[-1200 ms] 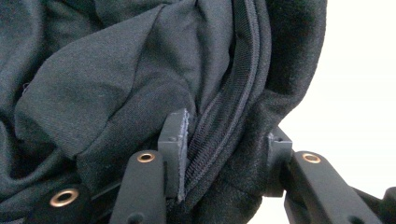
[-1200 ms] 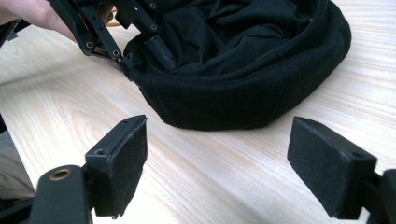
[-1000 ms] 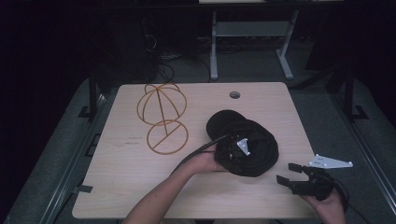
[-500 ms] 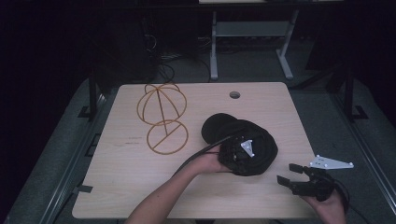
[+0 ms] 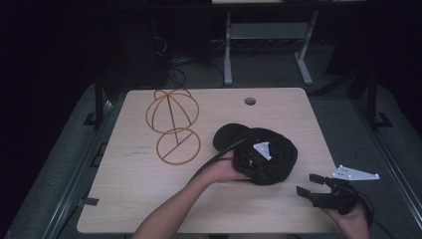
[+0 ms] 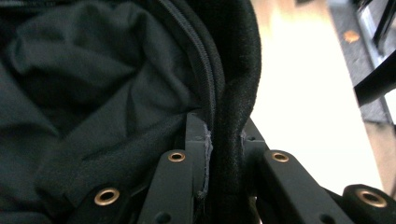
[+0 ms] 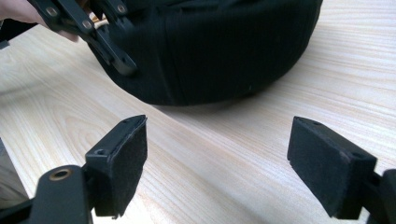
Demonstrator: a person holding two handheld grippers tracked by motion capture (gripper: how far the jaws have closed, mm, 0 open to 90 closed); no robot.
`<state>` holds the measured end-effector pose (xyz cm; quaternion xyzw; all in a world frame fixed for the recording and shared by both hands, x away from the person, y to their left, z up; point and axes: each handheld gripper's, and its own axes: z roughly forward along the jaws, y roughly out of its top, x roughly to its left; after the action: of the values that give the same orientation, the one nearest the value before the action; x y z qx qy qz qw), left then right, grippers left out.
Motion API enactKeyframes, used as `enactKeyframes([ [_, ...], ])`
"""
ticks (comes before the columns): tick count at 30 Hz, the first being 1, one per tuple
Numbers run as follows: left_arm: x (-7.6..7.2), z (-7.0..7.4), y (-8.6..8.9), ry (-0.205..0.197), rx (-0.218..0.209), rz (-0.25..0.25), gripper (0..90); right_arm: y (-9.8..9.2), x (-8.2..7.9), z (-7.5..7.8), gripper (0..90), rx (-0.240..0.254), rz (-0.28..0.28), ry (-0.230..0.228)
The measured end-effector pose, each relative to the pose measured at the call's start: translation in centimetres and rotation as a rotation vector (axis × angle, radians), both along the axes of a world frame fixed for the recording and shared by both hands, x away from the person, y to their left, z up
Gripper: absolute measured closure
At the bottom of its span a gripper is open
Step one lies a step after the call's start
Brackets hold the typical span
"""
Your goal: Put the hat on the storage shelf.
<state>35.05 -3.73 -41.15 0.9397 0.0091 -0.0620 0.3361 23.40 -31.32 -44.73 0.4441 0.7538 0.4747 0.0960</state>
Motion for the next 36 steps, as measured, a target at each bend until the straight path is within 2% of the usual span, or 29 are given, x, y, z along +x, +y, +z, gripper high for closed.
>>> enactKeyframes([
  [6,0.0,1.1,0.4,0.023,-0.059,0.011,79.4,0.0,0.0,0.1,19.4,0.006,-0.003,-0.014],
  [12,0.1,1.9,0.8,0.031,-0.091,0.013,79.4,0.0,0.0,0.2,19.4,0.012,-0.012,-0.025],
  [26,0.3,4.0,2.2,0.095,-0.217,0.036,79.2,0.4,-0.1,0.6,19.5,0.015,-0.011,-0.05],
  [36,0.0,5.4,3.1,0.122,-0.28,0.033,78.9,1.4,0.0,1.1,19.7,0.018,-0.004,-0.082],
])
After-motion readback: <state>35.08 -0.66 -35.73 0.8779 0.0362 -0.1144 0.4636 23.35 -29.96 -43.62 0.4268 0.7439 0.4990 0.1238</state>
